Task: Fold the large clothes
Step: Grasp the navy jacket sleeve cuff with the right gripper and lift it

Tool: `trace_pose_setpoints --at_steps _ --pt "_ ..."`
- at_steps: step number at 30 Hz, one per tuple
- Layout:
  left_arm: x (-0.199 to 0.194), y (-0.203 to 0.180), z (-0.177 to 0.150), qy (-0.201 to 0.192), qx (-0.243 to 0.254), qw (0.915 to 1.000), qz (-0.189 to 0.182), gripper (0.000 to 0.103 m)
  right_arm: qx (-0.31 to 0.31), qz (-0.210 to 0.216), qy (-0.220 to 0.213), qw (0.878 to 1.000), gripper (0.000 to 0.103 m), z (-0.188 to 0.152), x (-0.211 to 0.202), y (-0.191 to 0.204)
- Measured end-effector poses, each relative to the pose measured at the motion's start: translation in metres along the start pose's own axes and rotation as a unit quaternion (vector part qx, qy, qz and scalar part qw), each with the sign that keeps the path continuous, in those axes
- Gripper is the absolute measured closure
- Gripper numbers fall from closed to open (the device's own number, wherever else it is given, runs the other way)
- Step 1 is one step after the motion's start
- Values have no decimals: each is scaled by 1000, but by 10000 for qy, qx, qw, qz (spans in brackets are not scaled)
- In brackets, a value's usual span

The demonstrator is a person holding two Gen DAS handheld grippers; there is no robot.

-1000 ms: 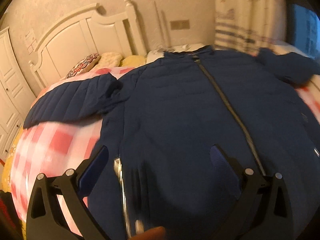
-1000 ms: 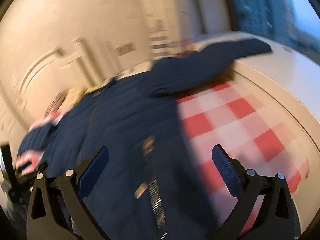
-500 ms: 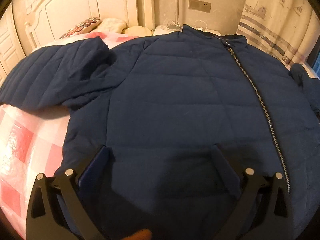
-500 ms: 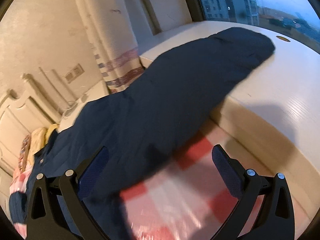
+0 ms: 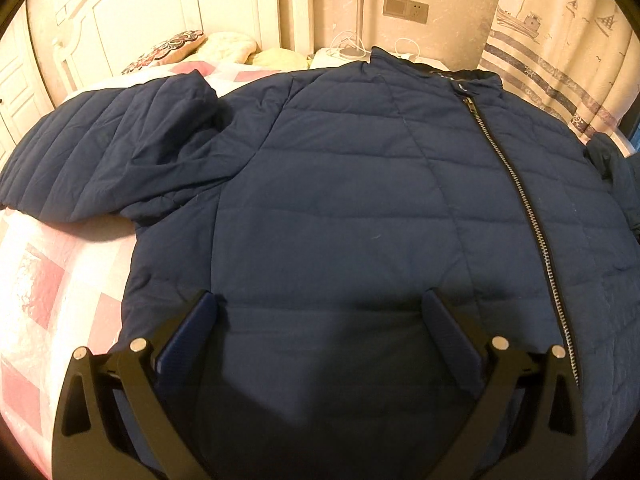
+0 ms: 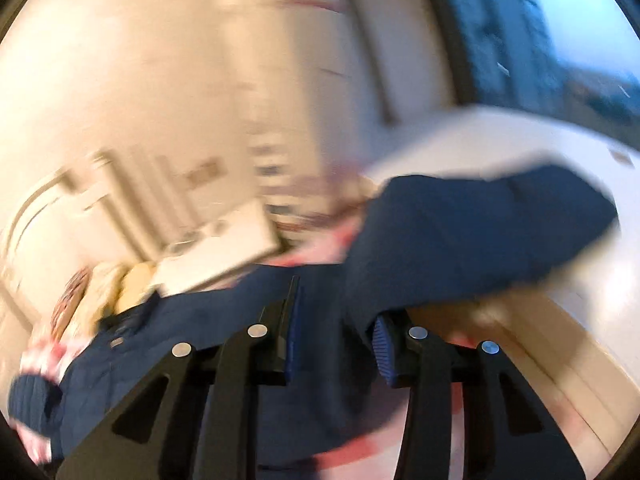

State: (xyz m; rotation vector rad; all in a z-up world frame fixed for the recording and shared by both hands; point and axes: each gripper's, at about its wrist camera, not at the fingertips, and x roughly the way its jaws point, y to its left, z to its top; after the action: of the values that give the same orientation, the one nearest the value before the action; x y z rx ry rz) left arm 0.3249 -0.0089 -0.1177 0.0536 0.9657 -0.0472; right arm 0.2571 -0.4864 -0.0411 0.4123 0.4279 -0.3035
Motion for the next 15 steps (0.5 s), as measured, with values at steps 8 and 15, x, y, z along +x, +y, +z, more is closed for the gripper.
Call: trace_pose_setpoints --at_steps 8,15 --pt "-2 1 -1 -21 -25 10000 -44 2 -1238 1220 171 9846 62 -34 -19 141" --pt "-3 3 -2 -45 -39 10000 -78 2 -2180 1341 1426 9561 61 -131 6 223"
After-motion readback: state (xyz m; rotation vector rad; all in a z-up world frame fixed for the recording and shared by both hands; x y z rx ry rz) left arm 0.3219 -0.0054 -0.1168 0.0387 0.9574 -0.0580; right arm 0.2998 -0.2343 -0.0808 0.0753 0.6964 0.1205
